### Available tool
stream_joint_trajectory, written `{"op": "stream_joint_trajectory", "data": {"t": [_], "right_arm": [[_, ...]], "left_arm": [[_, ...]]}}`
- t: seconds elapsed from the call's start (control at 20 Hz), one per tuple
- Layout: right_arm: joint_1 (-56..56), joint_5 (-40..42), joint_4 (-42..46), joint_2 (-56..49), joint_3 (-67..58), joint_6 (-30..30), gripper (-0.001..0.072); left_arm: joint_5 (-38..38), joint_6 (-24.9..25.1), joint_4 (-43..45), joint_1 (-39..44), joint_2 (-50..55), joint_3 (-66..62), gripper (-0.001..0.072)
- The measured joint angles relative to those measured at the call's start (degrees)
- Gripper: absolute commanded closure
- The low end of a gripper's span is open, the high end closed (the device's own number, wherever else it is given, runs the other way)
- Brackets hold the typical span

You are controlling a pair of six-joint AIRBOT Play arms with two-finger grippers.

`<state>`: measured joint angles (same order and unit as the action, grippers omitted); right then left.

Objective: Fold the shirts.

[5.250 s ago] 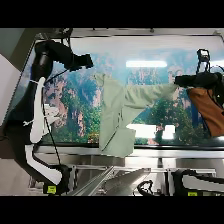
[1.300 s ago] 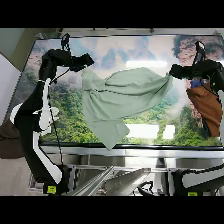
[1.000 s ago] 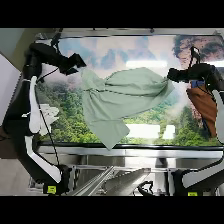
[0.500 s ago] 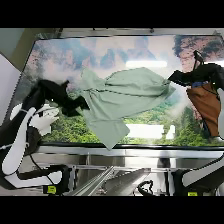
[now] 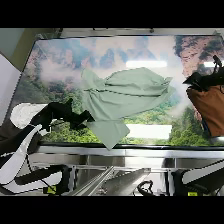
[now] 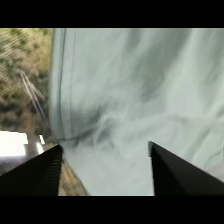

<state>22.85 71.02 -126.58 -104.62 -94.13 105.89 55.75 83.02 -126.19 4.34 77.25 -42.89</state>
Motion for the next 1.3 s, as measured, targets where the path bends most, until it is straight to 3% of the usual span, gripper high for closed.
{"op": "stream_joint_trajectory", "data": {"t": [0.05,0.1,0.15,0.35,0.5,0.9,1.0,1.3], "right_arm": [[0.17,0.66,-0.11,0.0,-0.02,0.0,0.0216],[0.28,1.11,-0.11,0.0,-0.04,0.0,0.0216],[0.37,1.64,-0.11,0.0,-0.04,0.07,0.0217],[0.57,3.28,-0.02,0.0,-0.07,1.77,0.0216],[0.33,4.24,0.15,-0.17,0.13,4.76,0.0216],[-4.87,15.15,1.22,-6.71,1.01,19.61,0.0215],[-5.66,18.6,2.32,-8.22,1.62,20.2,0.0252],[-7.19,21.24,0.59,-7.39,9.97,19.93,0.0251]], "left_arm": [[-1.22,0.15,-0.07,-0.02,1.2,-0.94,0.0474],[-2.12,0.39,-0.17,-0.02,2.45,-2.14,0.0664],[-2.51,0.76,-0.37,-0.02,3.61,-3.39,0.0691],[-1.92,1.86,1.99,-0.66,5.86,-9.94,0.0692],[-0.13,-0.15,7.65,-4.07,4.98,-15.47,0.0691],[3.48,-0.52,12.02,-13.35,4.04,-21.42,0.0691],[3.63,-0.52,12.26,-14.45,4.0,-21.64,0.0691],[2.99,0.46,12.37,-15.63,4.0,-21.88,0.0692]]}}
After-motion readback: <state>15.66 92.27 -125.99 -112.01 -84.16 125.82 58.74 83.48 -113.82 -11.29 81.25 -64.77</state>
